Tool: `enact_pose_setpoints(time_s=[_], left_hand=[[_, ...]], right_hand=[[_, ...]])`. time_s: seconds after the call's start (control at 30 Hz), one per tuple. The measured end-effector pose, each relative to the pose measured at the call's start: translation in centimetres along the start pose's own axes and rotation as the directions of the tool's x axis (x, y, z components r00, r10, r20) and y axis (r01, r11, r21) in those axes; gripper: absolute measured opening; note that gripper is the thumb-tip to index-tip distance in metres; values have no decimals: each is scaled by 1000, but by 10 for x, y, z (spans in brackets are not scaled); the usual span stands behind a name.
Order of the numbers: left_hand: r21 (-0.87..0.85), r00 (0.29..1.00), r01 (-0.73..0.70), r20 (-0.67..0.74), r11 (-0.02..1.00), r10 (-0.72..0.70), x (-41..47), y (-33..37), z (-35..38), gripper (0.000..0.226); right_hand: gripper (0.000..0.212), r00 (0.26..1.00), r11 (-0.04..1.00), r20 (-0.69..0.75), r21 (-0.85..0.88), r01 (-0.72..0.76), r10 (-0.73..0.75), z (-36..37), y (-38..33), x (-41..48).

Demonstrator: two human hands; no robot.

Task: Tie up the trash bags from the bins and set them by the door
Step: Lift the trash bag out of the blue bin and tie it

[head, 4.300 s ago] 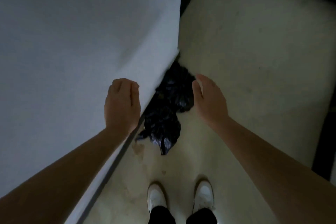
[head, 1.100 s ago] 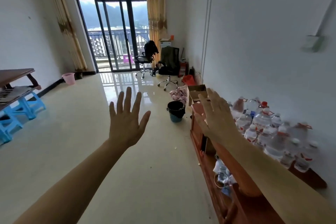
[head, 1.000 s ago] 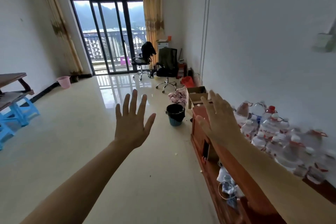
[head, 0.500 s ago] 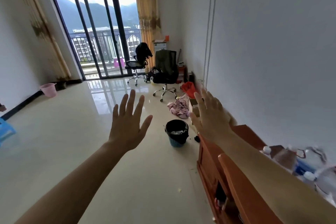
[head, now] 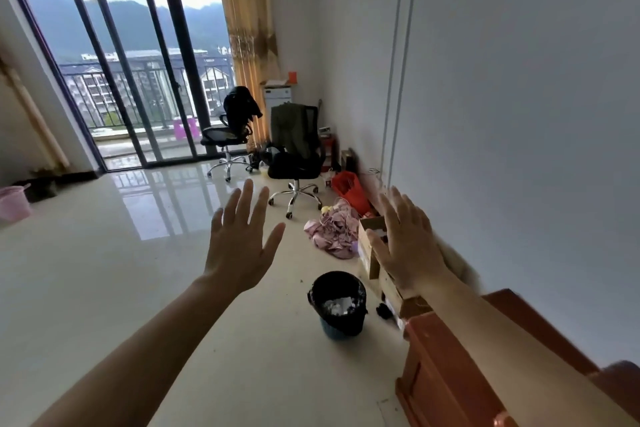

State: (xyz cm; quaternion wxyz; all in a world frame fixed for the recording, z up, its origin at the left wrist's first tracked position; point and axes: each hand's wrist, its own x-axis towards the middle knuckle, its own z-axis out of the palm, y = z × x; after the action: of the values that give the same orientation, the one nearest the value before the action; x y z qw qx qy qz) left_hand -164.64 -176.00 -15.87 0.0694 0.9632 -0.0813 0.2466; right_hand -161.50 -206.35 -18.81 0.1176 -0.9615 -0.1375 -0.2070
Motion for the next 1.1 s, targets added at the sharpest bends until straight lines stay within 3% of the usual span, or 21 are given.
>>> enact_pose_setpoints(time_s=[0.27, 0.5, 0.83, 1.1], left_hand=[[-57, 989, -87, 115, 995, 93, 166, -34, 141, 77], [-72, 951, -163, 256, 984, 176, 323, -50, 266, 74], [-161, 903, -215, 342, 963, 259, 457, -121, 382, 73], [-367, 766, -261, 484, 893, 423, 491, -142, 511, 66]], right_hand=[[73, 991, 991, -5, 5, -136, 136, 95, 65, 131], [72, 939, 947, 117, -36, -320, 322, 192, 153, 256], [73, 843, 867, 202, -113, -486, 499, 279, 170, 368], [71, 622, 645, 173, -246, -723, 764, 356, 141, 340]])
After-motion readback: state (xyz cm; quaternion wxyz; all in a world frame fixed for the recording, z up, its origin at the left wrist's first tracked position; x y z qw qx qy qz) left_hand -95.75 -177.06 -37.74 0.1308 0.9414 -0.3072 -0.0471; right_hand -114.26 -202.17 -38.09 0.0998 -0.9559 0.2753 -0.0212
